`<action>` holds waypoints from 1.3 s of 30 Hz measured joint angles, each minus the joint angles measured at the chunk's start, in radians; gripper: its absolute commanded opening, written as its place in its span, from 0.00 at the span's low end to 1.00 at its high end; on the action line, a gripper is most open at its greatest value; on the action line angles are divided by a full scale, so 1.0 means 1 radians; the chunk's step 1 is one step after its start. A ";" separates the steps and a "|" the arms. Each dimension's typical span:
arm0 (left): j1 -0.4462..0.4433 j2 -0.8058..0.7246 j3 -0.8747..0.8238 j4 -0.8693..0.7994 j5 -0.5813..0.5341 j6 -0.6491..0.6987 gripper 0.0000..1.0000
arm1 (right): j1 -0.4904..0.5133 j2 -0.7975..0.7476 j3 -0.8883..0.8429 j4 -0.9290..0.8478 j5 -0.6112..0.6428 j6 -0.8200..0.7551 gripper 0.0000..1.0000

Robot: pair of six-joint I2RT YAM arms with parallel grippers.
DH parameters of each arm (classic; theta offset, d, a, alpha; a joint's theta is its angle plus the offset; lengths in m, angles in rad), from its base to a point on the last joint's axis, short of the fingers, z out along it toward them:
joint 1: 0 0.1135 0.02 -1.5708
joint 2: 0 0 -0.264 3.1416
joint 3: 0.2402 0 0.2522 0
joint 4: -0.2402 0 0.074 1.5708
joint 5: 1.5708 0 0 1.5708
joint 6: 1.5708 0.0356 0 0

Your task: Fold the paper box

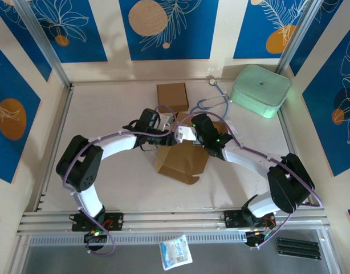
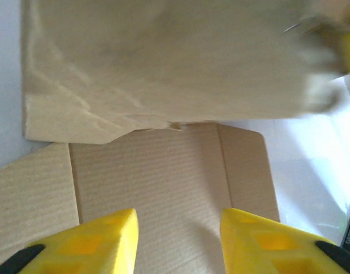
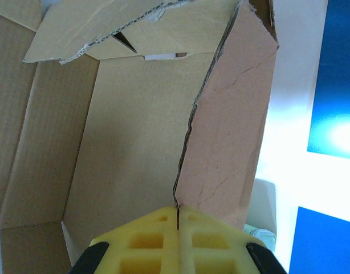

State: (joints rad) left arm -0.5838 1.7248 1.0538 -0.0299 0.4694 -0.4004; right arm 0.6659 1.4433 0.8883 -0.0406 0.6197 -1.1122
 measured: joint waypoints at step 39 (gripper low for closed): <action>0.079 0.189 0.166 0.069 0.124 0.602 0.24 | -0.008 -0.018 -0.003 -0.030 -0.012 0.000 0.05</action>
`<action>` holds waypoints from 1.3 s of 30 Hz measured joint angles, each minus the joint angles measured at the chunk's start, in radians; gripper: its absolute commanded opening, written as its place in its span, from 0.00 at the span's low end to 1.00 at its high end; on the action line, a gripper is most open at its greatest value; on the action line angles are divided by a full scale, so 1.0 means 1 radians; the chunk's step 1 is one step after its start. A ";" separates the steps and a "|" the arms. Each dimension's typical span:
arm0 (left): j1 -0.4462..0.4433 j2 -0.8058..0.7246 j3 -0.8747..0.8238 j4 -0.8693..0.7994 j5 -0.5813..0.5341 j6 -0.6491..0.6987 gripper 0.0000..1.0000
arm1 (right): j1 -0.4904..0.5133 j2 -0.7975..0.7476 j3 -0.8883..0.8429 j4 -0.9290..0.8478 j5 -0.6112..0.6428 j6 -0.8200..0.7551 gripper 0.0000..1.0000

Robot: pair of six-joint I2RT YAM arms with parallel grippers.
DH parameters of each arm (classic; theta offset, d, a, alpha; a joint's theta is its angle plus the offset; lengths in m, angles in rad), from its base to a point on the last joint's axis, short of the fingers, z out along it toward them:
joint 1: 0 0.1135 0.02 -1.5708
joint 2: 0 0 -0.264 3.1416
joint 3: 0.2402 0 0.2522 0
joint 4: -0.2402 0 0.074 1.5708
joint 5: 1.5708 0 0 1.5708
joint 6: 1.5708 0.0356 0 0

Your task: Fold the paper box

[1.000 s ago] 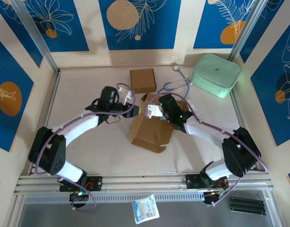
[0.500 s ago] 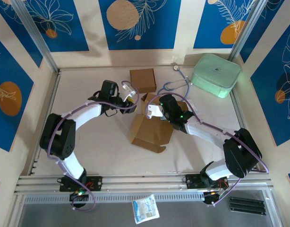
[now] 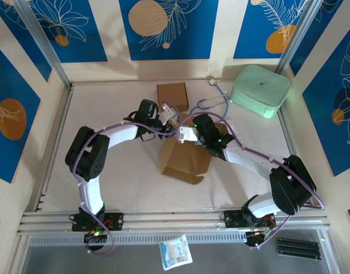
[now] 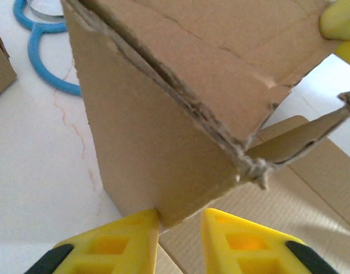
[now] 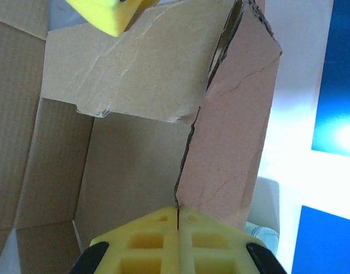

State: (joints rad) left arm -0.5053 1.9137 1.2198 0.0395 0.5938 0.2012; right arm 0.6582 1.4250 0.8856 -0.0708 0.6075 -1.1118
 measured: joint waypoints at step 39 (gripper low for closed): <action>-0.124 0.117 0.047 0.209 -0.413 -0.237 0.23 | -0.003 -0.002 0.003 -0.021 0.022 0.004 0.05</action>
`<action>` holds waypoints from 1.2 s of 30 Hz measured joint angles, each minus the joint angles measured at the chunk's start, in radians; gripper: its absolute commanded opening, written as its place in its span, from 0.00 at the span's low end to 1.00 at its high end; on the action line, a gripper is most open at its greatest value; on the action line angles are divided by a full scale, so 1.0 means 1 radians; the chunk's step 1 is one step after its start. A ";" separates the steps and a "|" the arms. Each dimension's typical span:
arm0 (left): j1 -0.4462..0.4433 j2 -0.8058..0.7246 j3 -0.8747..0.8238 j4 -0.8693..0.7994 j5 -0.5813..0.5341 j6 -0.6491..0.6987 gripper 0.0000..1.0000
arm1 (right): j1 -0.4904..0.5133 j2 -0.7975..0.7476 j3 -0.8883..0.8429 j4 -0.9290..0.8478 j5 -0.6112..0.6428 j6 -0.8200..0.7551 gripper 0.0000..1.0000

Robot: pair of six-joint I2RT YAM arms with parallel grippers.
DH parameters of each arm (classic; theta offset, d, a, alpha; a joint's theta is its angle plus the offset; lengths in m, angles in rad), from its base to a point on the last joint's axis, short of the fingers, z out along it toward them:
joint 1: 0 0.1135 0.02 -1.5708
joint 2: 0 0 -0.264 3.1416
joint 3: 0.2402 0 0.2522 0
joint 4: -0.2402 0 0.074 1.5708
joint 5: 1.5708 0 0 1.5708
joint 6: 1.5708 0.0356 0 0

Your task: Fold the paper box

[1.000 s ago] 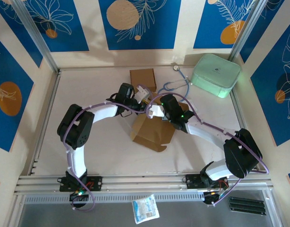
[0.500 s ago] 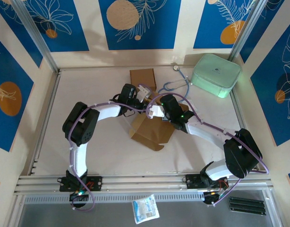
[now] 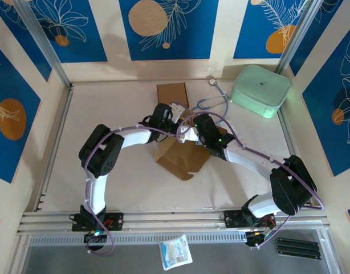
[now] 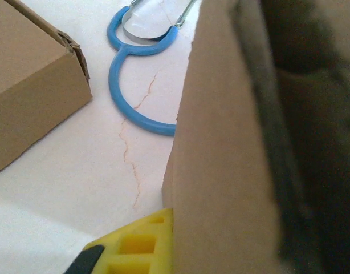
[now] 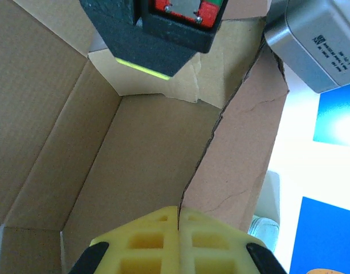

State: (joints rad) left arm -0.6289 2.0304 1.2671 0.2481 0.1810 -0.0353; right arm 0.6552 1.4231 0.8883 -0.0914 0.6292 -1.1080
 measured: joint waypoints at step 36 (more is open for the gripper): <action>-0.013 0.029 0.045 -0.002 -0.061 -0.061 0.01 | 0.000 -0.013 0.002 -0.002 -0.019 0.016 0.05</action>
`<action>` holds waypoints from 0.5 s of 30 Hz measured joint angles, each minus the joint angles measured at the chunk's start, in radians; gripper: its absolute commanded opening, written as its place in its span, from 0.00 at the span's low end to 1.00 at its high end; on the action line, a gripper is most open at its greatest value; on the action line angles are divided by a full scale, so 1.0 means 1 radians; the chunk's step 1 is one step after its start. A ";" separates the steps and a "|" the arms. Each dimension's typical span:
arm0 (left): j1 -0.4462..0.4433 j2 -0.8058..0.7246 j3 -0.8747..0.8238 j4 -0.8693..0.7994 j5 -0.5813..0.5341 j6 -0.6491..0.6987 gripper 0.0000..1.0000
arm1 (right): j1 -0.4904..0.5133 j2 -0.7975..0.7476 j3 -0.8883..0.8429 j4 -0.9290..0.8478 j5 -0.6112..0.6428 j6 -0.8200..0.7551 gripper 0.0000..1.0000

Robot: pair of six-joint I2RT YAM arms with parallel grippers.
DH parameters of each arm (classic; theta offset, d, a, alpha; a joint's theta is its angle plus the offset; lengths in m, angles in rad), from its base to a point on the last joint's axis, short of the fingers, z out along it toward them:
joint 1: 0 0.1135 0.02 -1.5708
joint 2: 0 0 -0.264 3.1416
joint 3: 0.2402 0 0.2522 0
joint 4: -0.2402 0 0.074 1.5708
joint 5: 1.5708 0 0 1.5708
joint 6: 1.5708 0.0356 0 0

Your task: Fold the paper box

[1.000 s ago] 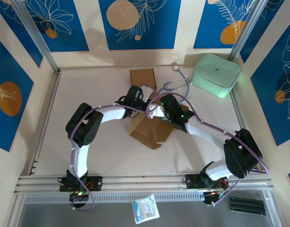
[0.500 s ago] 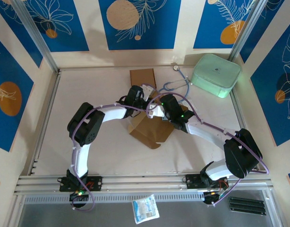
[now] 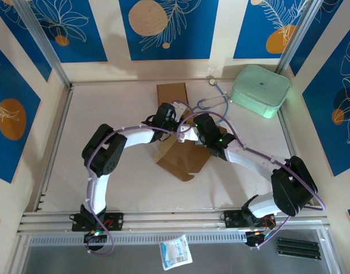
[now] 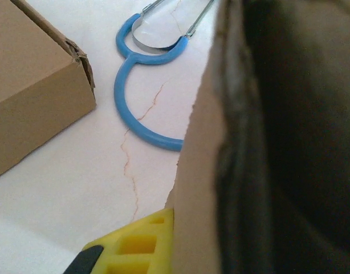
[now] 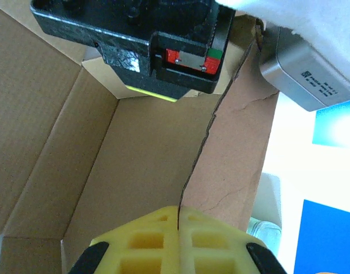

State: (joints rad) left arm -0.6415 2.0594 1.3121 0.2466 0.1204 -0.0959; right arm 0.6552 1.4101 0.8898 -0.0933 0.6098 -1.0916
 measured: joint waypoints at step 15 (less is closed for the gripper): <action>-0.005 0.003 0.013 -0.023 -0.001 0.019 0.00 | 0.015 -0.031 0.000 -0.045 -0.034 0.059 0.19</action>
State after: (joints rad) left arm -0.6464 2.0624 1.3251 0.2234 0.1196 -0.0772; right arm 0.6701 1.3788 0.8898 -0.1383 0.5755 -1.0328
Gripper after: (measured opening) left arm 0.084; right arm 0.138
